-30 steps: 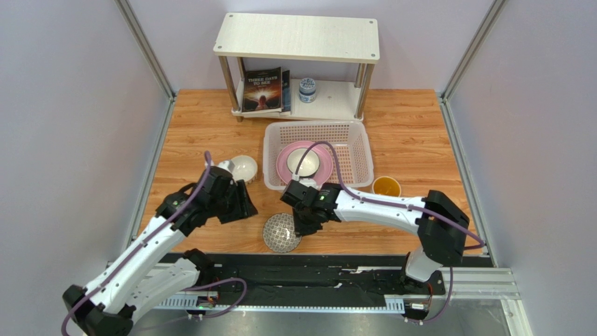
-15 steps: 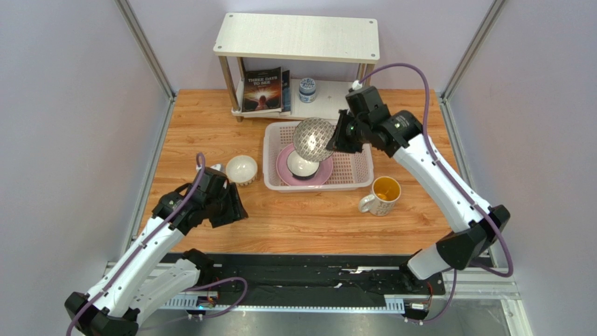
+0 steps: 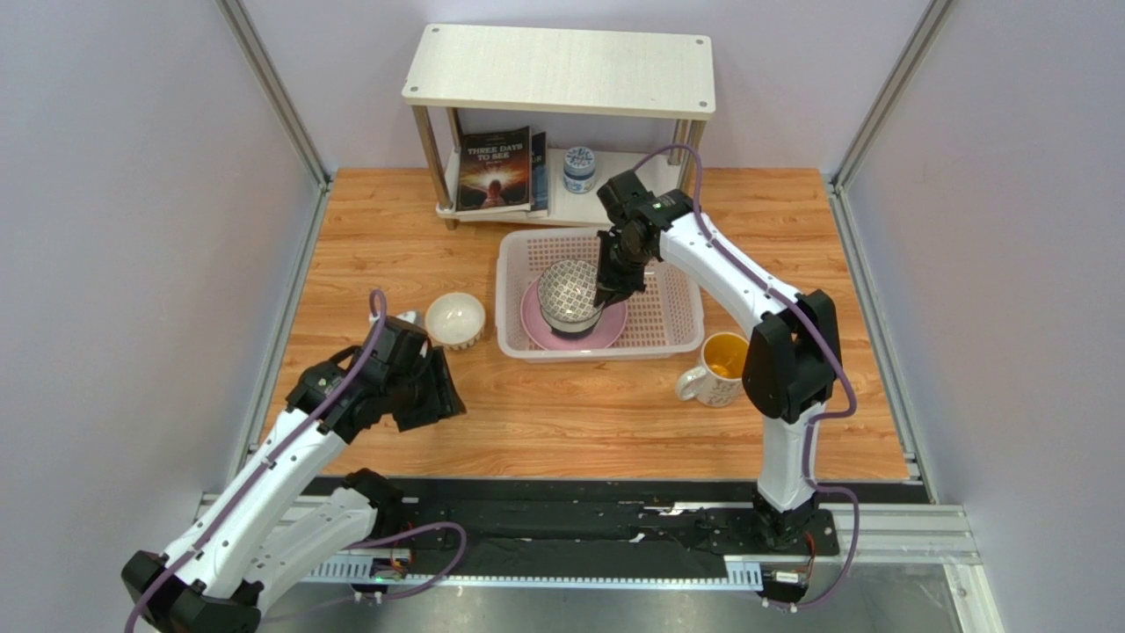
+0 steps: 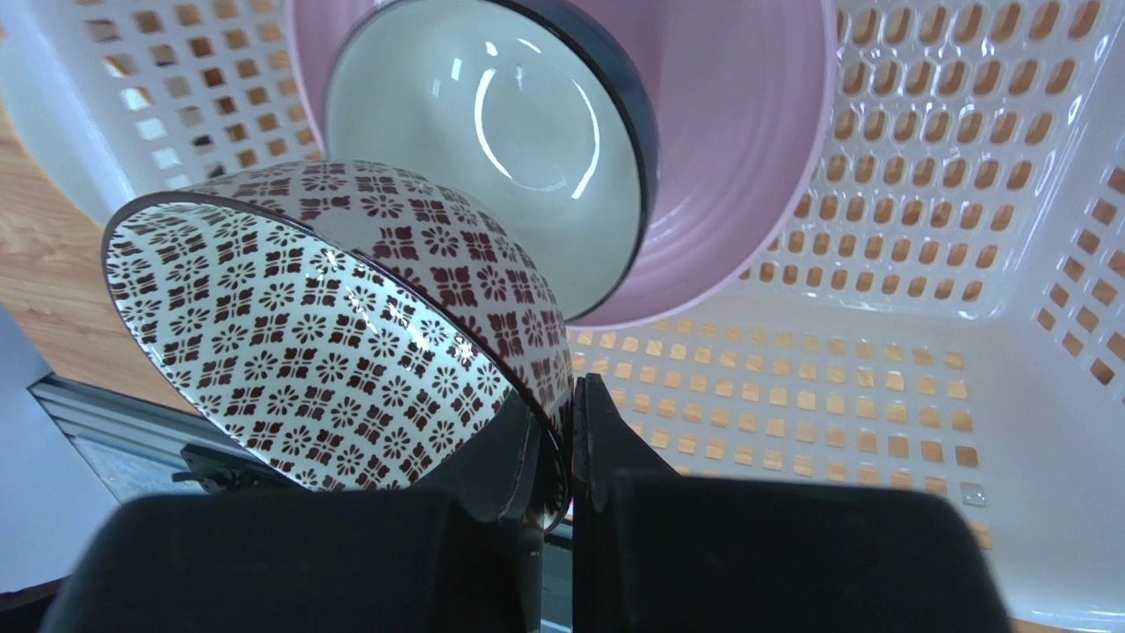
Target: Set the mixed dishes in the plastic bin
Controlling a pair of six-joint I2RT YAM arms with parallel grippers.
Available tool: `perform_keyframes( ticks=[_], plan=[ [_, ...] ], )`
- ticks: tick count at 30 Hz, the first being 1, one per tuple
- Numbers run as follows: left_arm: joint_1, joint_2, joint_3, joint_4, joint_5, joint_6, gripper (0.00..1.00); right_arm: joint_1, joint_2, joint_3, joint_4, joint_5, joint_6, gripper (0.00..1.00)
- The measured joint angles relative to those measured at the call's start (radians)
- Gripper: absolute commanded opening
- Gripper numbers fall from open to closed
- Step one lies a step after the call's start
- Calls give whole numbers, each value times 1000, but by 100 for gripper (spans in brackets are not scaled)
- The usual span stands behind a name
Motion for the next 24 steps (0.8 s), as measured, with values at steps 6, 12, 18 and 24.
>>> perform_keyframes(
  ticks=[6,12,18,24],
  plan=[
    [0,-17,-5,-2,5,0,57,0,7,-55,8,-10,5,0],
    [0,-17,-6,0,10,0,57,0,41,-57,54,-33,6,0],
    [0,-2,-6,7,13,0,60,0,83,-57,84,-36,16,13],
    [46,64,-5,66,3,7,62,-3,99,-64,108,-45,23,39]
  ],
)
